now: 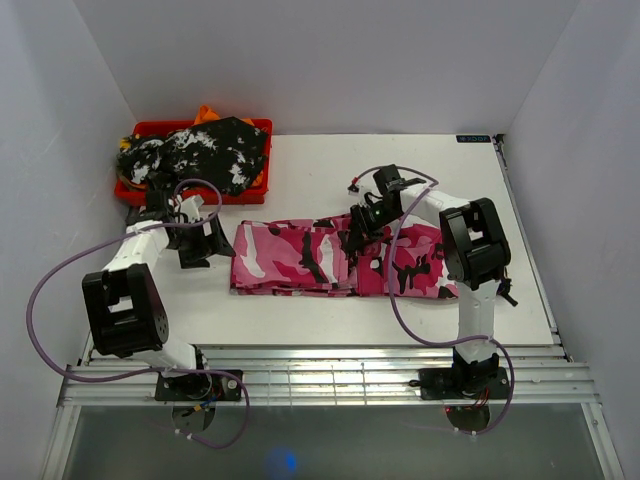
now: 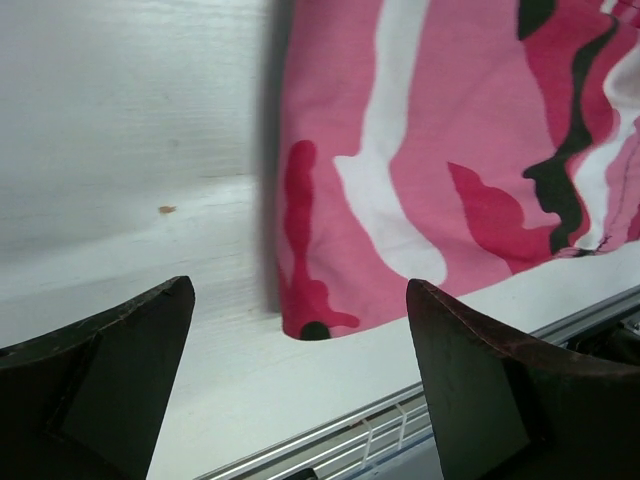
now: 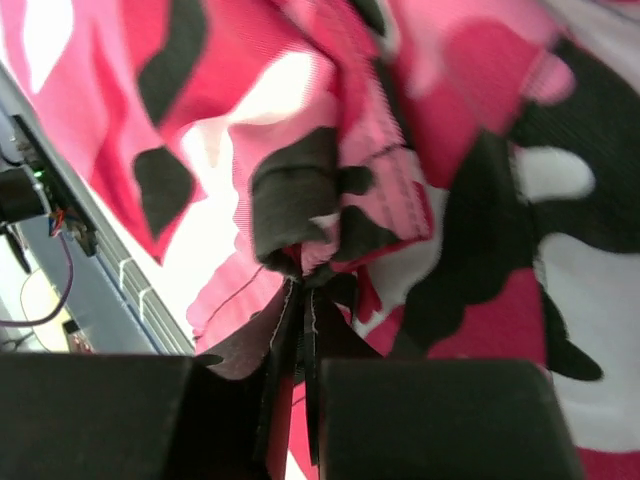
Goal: Fold and stack the trousers
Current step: Fold the trousers
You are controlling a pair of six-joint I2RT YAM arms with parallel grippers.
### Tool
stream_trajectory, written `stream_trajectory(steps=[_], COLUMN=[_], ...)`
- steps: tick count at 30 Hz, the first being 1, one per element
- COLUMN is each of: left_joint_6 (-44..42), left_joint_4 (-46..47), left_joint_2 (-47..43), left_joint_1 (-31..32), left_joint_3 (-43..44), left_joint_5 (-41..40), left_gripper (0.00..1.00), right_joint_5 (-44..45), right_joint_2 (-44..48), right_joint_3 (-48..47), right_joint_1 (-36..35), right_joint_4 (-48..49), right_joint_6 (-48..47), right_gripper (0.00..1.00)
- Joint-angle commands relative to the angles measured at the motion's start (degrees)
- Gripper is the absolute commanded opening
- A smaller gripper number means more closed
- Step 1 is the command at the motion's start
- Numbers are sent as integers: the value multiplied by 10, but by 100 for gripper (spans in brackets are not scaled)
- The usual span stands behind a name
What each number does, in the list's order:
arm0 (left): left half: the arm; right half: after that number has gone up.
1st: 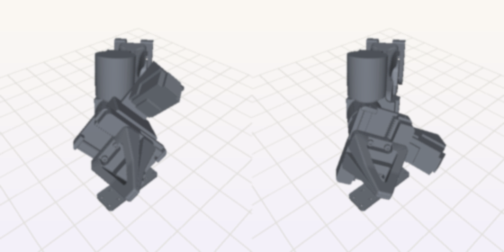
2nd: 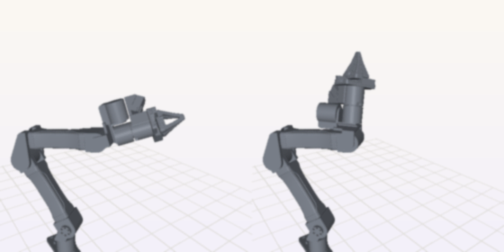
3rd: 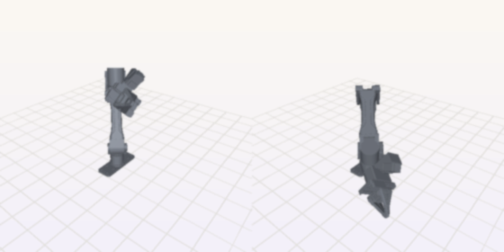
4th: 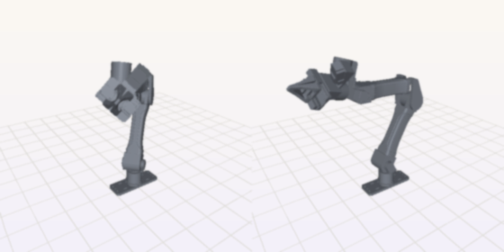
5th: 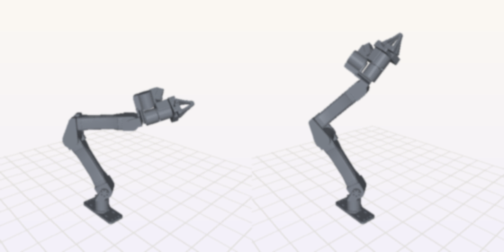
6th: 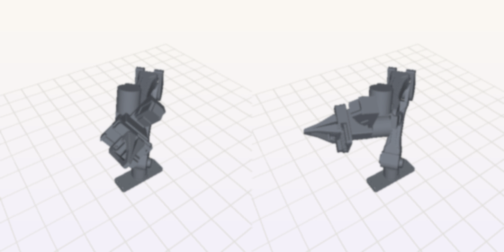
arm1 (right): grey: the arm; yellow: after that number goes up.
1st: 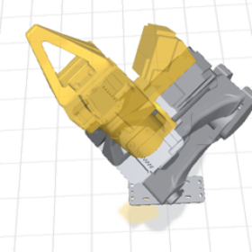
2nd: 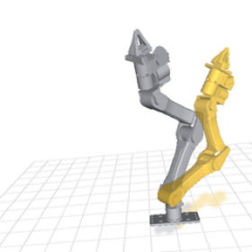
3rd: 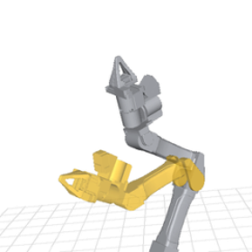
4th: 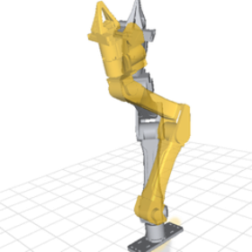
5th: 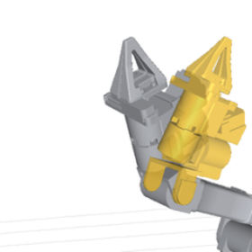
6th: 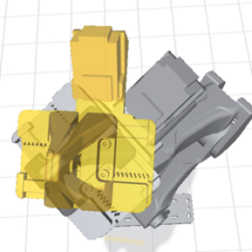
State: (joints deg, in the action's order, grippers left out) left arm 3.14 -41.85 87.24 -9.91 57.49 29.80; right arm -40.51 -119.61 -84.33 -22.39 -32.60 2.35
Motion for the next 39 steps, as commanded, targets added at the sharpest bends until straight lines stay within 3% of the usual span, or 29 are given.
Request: stream_trajectory(steps=[1, 5, 9, 10, 11, 14, 16, 18, 26, 32, 36, 38, 39], left_joint_6=[-24, -21, 13, 20, 27, 46, 54, 58, 78, 85, 82, 76, 74], left_joint_4=[20, 69, 141, 151, 160, 185, 200, 211, 232, 229, 215, 207, 194], left_joint_2=[3, 39, 64, 71, 75, 93, 105, 114, 151, 169, 167, 164, 160], left_joint_1=[-13, -12, -12, -12, -12, -12, -12, -13, -12, -12, -15, -19, -22], left_joint_3=[-18, -50, -72, -76, -80, -90, -92, -94, -89, -67, -58, -53, -49], left_joint_5=[-1, 59, 118, 127, 135, 160, 161, 160, 154, 165, 167, 171, 175], left_gripper=[98, 91, 80, 79, 77, 72, 70, 67, 53, 45, 26, 3, 0], right_joint_5=[46, 86, 110, 112, 119, 102, 96, 94, 19, -31, -1, 19, 20], right_joint_2=[-2, -3, 2, 3, 4, 24, 47, 72, 184, 139, 59, 33, 17], right_joint_3=[19, 26, 17, 9, 3, -15, -14, -9, 72, 72, 95, 98, 97], right_joint_1=[2, 3, 2, 3, 3, 5, 5, 5, -12, -52, -56, -56, -56], right_joint_4=[-22, -19, -24, -29, -36, -61, -66, -70, 22, 49, 84, 88, 90], right_joint_6=[-21, -37, -43, -44, -42, -51, -63, -88, -108, -72, -62, -70, -73], right_gripper=[8, 8, 19, 37, 46, 67, 73, 73, 51, 49, 53, 54, 54])
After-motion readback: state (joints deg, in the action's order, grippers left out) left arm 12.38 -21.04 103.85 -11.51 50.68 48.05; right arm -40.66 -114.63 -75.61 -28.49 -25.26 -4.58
